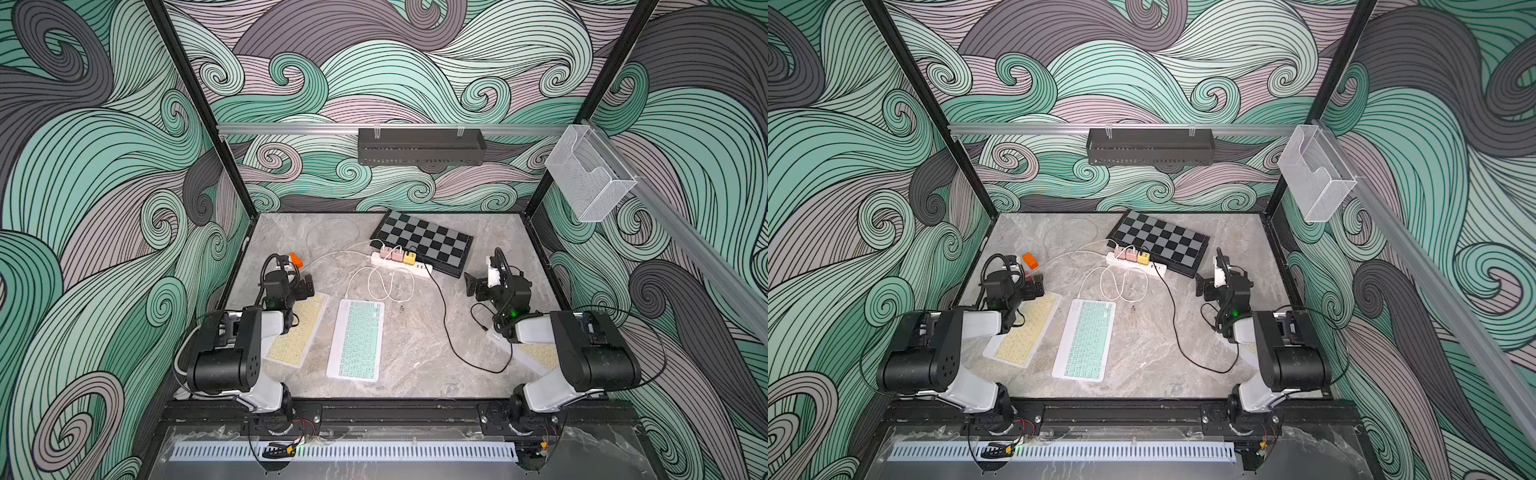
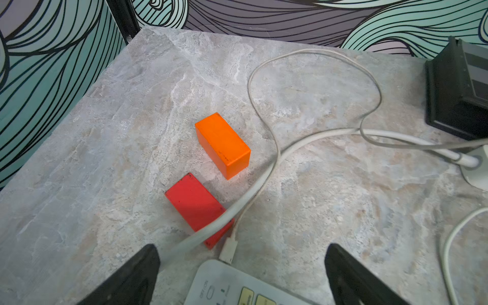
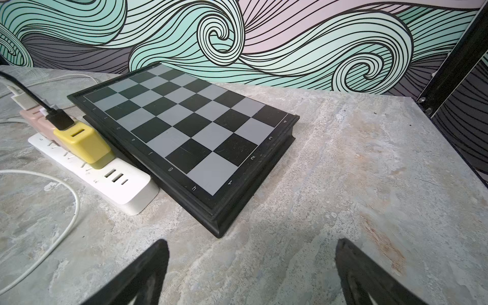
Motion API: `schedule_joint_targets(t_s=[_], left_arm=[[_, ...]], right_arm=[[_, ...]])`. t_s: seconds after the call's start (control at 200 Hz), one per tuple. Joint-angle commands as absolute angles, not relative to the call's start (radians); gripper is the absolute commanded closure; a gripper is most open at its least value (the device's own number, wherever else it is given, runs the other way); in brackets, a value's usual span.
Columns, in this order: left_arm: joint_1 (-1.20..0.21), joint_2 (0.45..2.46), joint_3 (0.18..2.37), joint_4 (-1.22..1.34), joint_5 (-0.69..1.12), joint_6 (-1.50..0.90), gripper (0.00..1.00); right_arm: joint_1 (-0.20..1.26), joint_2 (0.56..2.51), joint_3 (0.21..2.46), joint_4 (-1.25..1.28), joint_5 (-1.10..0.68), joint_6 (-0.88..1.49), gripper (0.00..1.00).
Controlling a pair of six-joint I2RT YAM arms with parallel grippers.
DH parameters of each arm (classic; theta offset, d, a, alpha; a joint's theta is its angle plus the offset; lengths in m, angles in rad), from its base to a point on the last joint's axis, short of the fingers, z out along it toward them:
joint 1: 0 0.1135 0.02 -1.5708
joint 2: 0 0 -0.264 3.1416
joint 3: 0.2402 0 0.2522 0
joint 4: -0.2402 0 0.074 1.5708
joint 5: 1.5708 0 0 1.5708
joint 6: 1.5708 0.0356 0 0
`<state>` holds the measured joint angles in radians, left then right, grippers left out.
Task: Unplug the wireless keyboard
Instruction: Remove the plug from the socket.
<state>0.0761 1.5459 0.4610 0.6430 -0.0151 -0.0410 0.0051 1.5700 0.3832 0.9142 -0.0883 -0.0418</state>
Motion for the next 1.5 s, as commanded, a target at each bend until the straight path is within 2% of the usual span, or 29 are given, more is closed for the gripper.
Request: schedule_joint_targets(t_s=[0.0, 0.911, 1.066, 1.136, 1.261, 1.346, 1.456, 1.496], left_arm=[[0.075, 1.528, 0.488, 0.64, -0.009, -0.034, 0.01], [0.077, 1.531, 0.491, 0.638, -0.014, -0.04, 0.01], [0.074, 1.46, 0.501, 0.58, -0.03, -0.022, 0.01], [0.063, 1.363, 0.552, 0.416, -0.113, -0.068, 0.01], [0.052, 1.248, 0.576, 0.331, -0.188, -0.144, 0.02], [0.051, 1.205, 0.655, 0.19, -0.21, -0.206, 0.01], [0.055, 1.217, 0.8, -0.007, -0.183, -0.385, 0.01], [0.057, 1.228, 0.825, -0.027, -0.103, -0.414, 0.01]], right_arm=[[0.0, 1.566, 0.391, 0.927, -0.106, -0.049, 0.02], [-0.002, 1.567, 0.393, 0.923, -0.095, -0.042, 0.02], [0.001, 1.537, 0.382, 0.929, -0.039, -0.028, 0.02], [0.002, 1.459, 0.384, 0.857, -0.009, -0.02, 0.02], [0.024, 1.36, 0.473, 0.628, 0.05, -0.019, 0.02], [0.03, 1.305, 0.557, 0.443, 0.095, 0.081, 0.02], [0.023, 1.299, 0.665, 0.233, 0.043, 0.293, 0.02], [0.003, 1.305, 0.712, 0.169, -0.075, 0.347, 0.02]])
